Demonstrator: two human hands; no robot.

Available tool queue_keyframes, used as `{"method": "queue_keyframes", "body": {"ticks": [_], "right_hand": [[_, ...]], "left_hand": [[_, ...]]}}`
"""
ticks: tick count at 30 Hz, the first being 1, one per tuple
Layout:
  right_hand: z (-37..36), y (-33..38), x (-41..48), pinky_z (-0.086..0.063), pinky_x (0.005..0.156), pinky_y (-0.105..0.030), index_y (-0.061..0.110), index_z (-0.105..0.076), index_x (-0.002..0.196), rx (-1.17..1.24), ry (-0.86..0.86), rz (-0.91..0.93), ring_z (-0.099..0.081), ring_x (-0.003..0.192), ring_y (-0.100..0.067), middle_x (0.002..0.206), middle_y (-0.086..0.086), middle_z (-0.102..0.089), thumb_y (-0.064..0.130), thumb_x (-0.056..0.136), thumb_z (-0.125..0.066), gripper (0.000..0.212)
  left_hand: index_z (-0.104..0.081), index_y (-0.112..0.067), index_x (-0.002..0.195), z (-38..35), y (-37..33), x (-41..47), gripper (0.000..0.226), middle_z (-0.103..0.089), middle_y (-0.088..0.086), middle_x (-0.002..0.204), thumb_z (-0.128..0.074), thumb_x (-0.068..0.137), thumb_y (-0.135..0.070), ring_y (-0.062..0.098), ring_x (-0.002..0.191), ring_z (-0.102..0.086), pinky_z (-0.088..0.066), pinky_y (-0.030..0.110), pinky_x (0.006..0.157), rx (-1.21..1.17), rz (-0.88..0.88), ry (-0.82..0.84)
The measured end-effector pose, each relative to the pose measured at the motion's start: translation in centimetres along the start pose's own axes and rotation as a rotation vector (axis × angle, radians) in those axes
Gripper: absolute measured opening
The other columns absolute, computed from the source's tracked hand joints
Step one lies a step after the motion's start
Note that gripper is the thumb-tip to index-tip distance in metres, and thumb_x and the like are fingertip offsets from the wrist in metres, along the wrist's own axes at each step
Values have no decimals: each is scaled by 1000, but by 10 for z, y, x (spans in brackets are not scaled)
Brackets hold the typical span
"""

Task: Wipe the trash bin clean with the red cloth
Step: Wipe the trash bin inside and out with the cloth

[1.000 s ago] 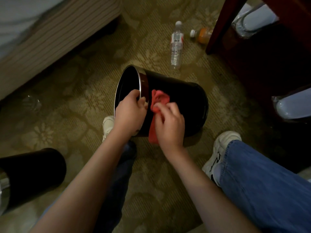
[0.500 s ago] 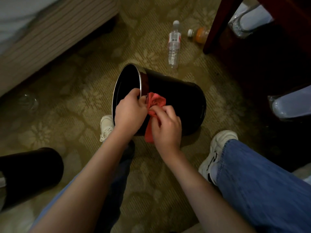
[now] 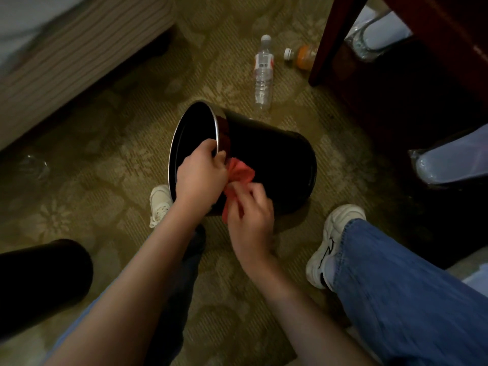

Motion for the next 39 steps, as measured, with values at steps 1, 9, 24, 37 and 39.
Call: {"method": "queue_keyframes", "body": {"ticks": [1,9,24,37,39], "right_hand": [[-3,-2,-5,-49,66,-40,15,-70,103,-20,10,24,-55,79,-17,91,-2,-61,17,88,-52,23],[-2,0,18,-51,71,-45,13,-69,104,97,-74,-1,-60,88,-20,99,-3,-61,17,88,-48,26],[5,-30,42,-42,80,-19,12,-63,120,-49,-4,-140,-59,94,-17,108,-5,-61,10,90,-55,31],[0,-54,43,-52,74,-45,19,-57,129,-91,73,-6,-60,90,-23,105,-5,-57,23,93,-42,39],[8,-76,45,-52,76,-39,17,-59,127,-104,27,-89,-60,91,-23,105,-6,-57,19,94,-47,35]], "left_hand": [[-54,-12,91,1,2,1,14,-51,-4,66,-45,95,-22,24,72,-54,-36,31,63,8,6,0],[-42,-25,72,0,3,1,23,-49,-6,63,-45,95,-25,19,65,-51,-30,30,56,-60,8,48],[-55,-10,93,6,10,-3,16,-52,-1,69,-45,96,-22,31,76,-58,-49,43,70,-76,17,40],[-57,-15,109,17,32,-4,19,-64,7,91,-44,97,-21,28,86,-62,-52,49,80,-80,145,63],[-57,-16,110,18,37,-4,19,-64,7,95,-45,97,-22,27,90,-63,-53,49,83,-100,153,67]]}}
Point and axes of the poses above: each hand's wrist, its own x-axis towards the middle knuckle, its own z-axis out of the back of the hand, y = z × x, the point moved 1 cm from there along x, towards the middle knuckle
